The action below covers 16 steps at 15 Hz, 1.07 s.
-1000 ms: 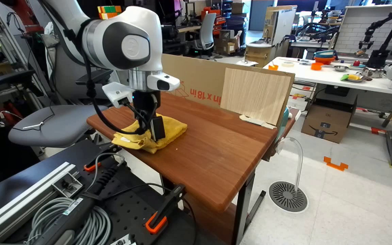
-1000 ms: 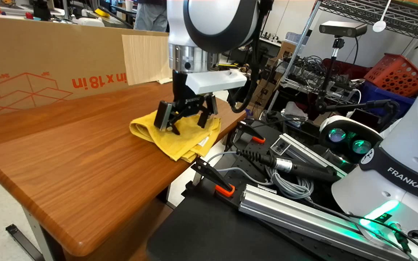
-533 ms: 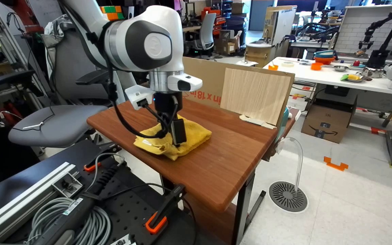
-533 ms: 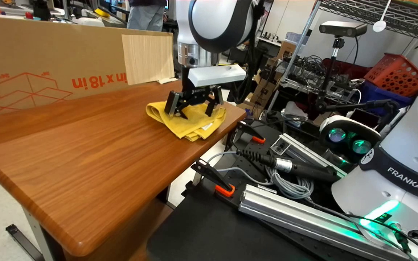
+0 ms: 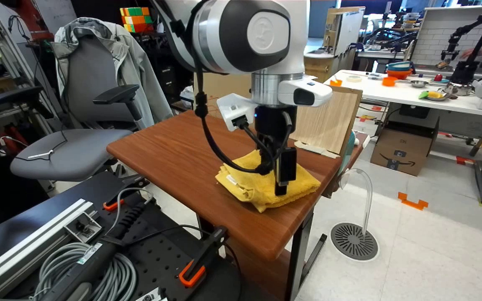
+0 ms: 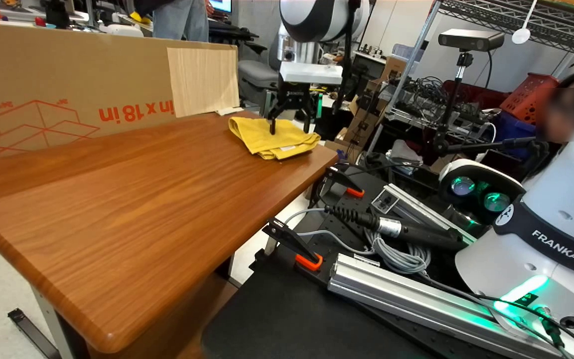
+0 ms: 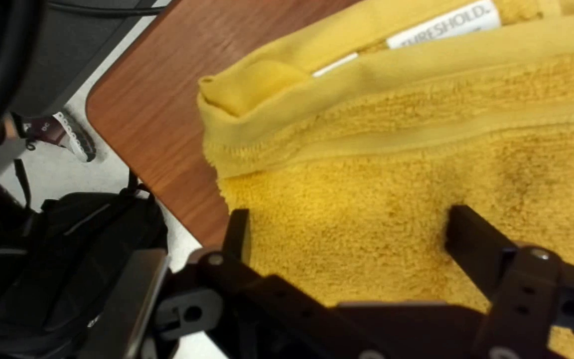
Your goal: Wipe the top of the table with the yellow towel
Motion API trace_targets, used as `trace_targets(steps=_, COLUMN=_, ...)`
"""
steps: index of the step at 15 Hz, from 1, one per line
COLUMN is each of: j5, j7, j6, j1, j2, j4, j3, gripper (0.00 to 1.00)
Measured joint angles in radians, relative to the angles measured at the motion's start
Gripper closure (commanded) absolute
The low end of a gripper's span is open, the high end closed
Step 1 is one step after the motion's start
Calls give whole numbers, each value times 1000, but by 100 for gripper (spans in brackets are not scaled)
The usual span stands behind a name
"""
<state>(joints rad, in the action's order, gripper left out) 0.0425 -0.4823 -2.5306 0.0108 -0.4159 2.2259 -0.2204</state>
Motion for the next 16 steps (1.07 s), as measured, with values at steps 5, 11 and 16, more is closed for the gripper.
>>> trace_targets(steps=5, j5=-58, j7=49, j6=60, j1=31, j2=-15, j4=-19, j3=13, gripper=0)
trace_targets(steps=11, j5=-70, j7=105, j6=124, j1=-8, j2=-16, j4=-3, j3=130, gripper=0)
trace_targets(steps=16, j5=-115, j7=26, j6=157, j1=-101, j2=-65, j4=-78, j3=203, gripper=0)
